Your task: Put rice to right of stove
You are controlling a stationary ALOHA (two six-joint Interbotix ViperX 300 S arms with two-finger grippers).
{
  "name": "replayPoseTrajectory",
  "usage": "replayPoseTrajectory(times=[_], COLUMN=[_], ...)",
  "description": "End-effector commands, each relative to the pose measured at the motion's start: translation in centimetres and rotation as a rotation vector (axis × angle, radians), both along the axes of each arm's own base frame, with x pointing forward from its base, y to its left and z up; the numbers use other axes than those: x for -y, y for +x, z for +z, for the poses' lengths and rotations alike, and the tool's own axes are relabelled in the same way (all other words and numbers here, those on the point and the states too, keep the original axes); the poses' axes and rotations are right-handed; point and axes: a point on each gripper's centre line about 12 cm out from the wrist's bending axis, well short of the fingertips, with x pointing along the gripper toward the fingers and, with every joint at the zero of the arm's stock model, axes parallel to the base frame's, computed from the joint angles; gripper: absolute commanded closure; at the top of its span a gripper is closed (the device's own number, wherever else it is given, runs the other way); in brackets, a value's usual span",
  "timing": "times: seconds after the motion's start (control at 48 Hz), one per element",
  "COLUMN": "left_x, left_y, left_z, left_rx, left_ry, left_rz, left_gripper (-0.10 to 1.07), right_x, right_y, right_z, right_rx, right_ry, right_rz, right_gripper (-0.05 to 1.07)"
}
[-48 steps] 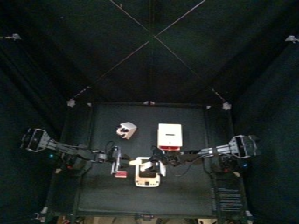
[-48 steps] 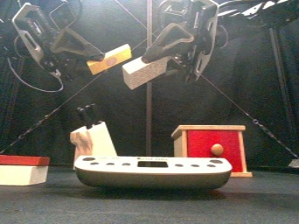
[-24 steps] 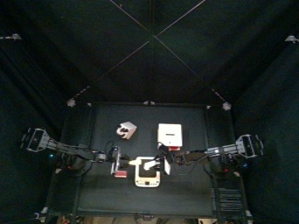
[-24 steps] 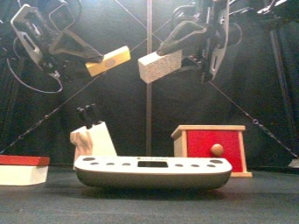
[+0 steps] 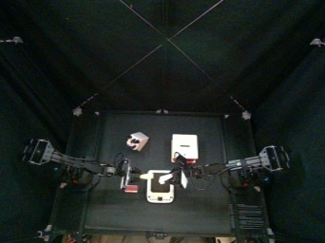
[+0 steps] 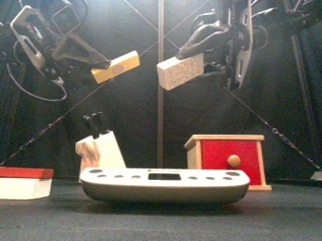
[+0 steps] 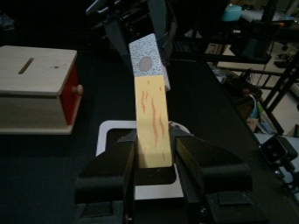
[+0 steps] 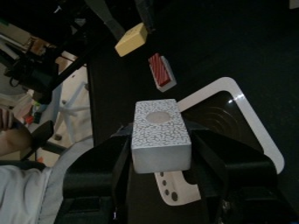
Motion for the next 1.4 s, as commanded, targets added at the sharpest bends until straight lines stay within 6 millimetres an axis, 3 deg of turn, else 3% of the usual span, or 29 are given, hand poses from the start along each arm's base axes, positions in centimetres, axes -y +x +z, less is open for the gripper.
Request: replayPoseTrajectory(times=[0.0, 0.229, 0.583, 0.917, 1.229, 1.375], left_x=[0.0, -0.1, -0.1, -0.2, -0.2, -0.2], left_y=[0.2, 0.1, 0.0, -0.1, -0.1, 0.0], left_z=[0.6, 0.4, 0.3, 0.2, 0.2, 0.2], left_rx=[0.026, 0.02, 0.017, 0.012, 0.012, 0.014], left_ry=[-0.001, 0.0, 0.0, -0.001, -0.001, -0.001], left_rz=[0.002, 0.004, 0.005, 0.007, 0.007, 0.007], left_gripper=[0.66, 0.66, 0.66, 0.66, 0.66, 0.66], right_x=[0.8, 1.7, 2.3, -1.3, -4.8, -6.5], right_y=[-0.5, -1.7, -3.1, -6.3, -9.0, -9.3], right_z=[2.6, 4.7, 4.7, 4.3, 1.4, -0.2], right_rx=[0.023, -0.084, -0.233, -0.23, -0.184, -0.208], right_ry=[0.02, 0.044, 0.041, -0.058, -0.08, -0.125], right_rz=[-0.048, -0.142, -0.29, -0.443, -0.581, -0.65], right_gripper=[0.71, 0.71, 0.71, 0.71, 0.71, 0.71])
